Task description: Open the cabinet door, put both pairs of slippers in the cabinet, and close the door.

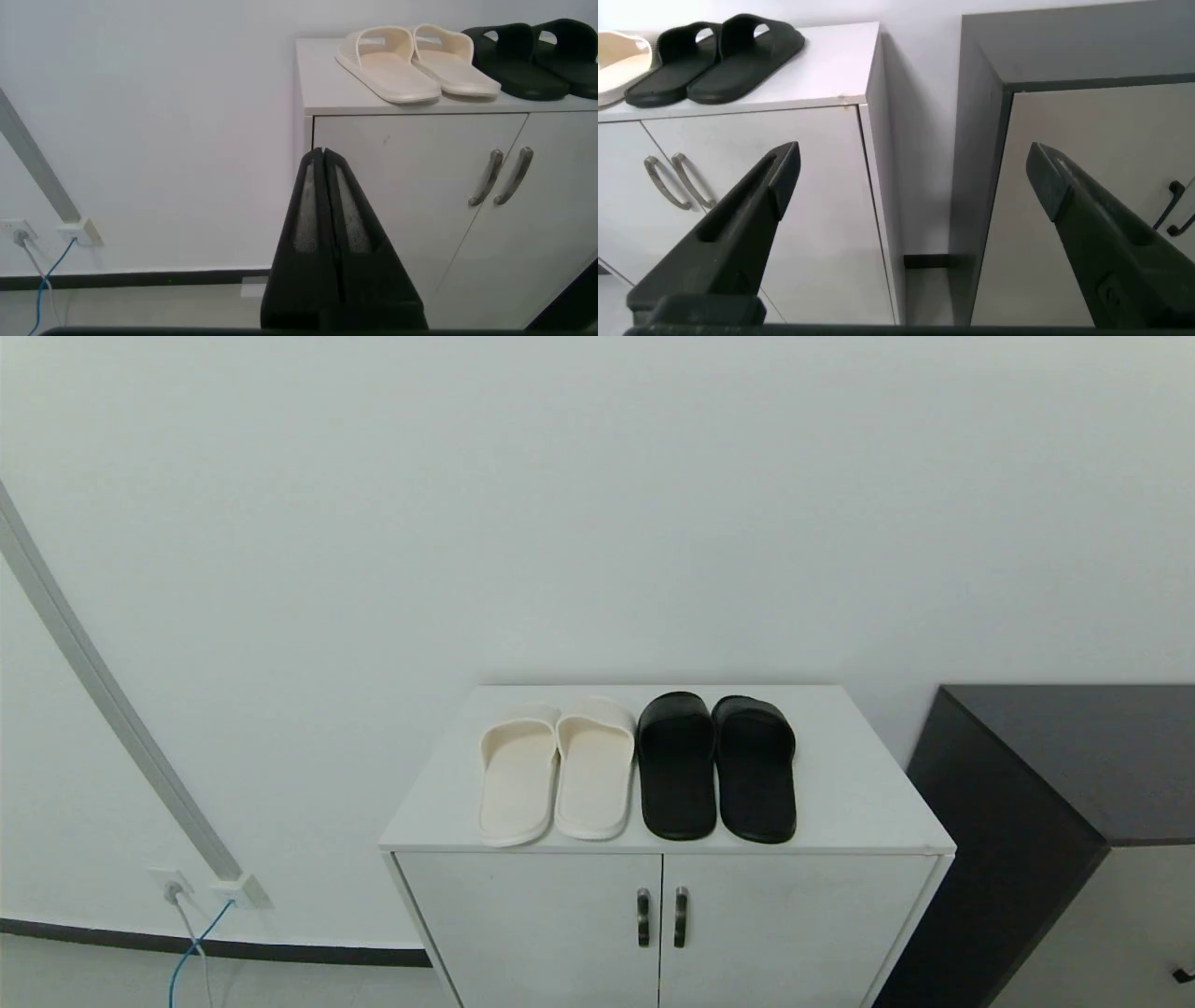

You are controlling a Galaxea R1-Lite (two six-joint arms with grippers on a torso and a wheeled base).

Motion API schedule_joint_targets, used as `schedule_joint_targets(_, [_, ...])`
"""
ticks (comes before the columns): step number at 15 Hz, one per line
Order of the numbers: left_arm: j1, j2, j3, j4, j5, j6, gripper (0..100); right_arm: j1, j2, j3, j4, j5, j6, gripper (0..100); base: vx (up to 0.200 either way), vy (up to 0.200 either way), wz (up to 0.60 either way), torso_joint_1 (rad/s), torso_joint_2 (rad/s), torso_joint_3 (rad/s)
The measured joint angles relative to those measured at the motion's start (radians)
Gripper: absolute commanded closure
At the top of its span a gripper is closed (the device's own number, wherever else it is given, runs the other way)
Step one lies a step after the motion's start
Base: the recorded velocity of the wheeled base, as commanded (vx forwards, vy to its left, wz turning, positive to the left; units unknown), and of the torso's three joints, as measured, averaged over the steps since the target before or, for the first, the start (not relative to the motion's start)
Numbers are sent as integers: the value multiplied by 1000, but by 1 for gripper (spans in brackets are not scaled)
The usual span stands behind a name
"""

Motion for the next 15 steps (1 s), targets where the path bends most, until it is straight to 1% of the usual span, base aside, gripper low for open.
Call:
schedule_joint_targets(5, [0,0,0,0,0,-8,100,0,0,-3,-3,2,4,0,0,0,0,0,0,0])
schedule_joint_targets(7, [0,0,0,0,0,-7,100,1,14,-53,-2,5,31,0,0,0,0,0,0,0])
schedule_joint_targets(9, [0,0,0,0,0,-6,100,8,76,-123,29,31,43,0,0,0,0,0,0,0])
schedule_joint_targets(12, [0,0,0,0,-1,-2,100,14,202,-143,50,98,26,0,0,0,0,0,0,0])
schedule_joint_targets(14, [0,0,0,0,-1,0,100,17,293,-155,20,126,19,0,0,0,0,0,0,0])
schedule_joint_targets(15, [0,0,0,0,-1,-1,100,21,349,-160,-17,139,18,0,0,0,0,0,0,0])
